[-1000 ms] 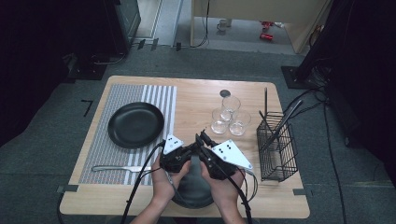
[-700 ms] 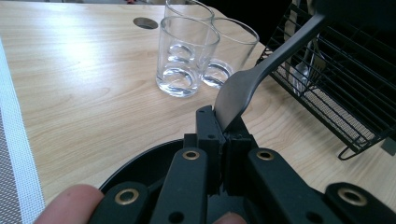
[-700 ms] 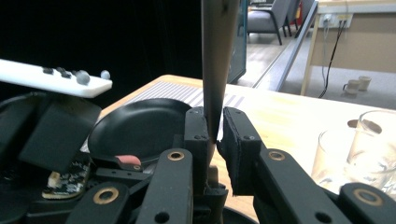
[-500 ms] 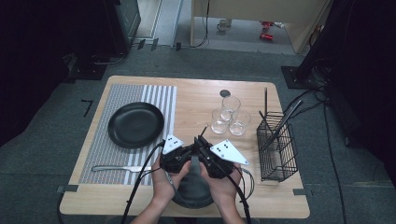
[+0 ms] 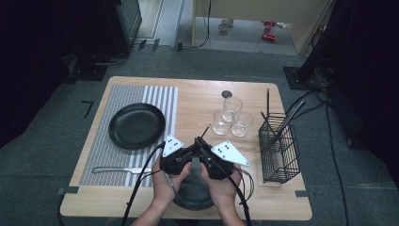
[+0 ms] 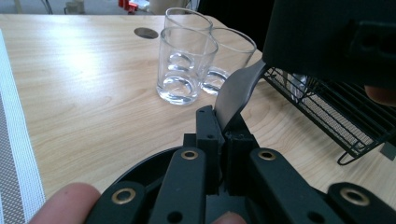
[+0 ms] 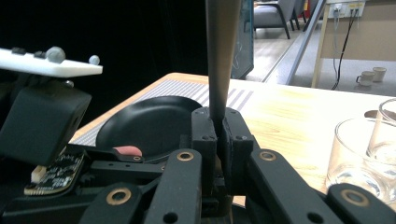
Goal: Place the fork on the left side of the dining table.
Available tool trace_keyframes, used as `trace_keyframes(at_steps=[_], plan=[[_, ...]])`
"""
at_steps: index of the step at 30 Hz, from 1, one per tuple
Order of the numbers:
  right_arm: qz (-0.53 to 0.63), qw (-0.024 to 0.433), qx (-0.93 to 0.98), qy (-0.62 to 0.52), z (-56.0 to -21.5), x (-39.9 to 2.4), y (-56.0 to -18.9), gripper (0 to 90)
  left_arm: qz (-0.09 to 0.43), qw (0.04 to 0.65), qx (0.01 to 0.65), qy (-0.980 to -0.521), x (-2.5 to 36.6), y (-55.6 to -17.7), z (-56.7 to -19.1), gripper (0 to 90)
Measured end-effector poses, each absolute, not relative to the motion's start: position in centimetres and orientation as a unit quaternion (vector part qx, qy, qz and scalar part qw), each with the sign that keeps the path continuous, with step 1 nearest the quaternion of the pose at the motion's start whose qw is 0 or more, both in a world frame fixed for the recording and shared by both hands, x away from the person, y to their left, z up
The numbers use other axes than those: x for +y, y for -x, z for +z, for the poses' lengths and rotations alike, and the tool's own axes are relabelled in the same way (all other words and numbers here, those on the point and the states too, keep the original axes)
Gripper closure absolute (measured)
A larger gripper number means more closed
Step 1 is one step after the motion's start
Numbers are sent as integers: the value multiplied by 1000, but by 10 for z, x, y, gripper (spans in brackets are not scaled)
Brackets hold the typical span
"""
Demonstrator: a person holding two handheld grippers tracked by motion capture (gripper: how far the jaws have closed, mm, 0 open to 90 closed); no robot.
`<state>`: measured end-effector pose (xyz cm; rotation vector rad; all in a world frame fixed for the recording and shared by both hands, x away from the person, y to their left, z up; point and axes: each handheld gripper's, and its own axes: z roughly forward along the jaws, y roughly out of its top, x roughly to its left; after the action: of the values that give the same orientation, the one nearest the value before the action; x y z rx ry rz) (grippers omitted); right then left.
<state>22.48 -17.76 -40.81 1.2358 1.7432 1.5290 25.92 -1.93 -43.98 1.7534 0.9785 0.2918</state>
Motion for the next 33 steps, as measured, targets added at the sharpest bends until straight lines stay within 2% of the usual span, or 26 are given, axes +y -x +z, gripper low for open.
trace_keyframes(at_steps=[7,12,22,33], plan=[[565,257,636,-458,-404,-181,-228,864,119,526,398,-742,-14,-258,-446,758],[567,259,631,-462,-400,-184,-230,864,121,523,391,-748,-9,-256,-450,720],[568,267,626,-463,-393,-190,-231,864,136,526,404,-736,10,-256,-449,704],[557,263,636,-465,-401,-187,-231,864,161,555,408,-706,29,-257,-422,689]])
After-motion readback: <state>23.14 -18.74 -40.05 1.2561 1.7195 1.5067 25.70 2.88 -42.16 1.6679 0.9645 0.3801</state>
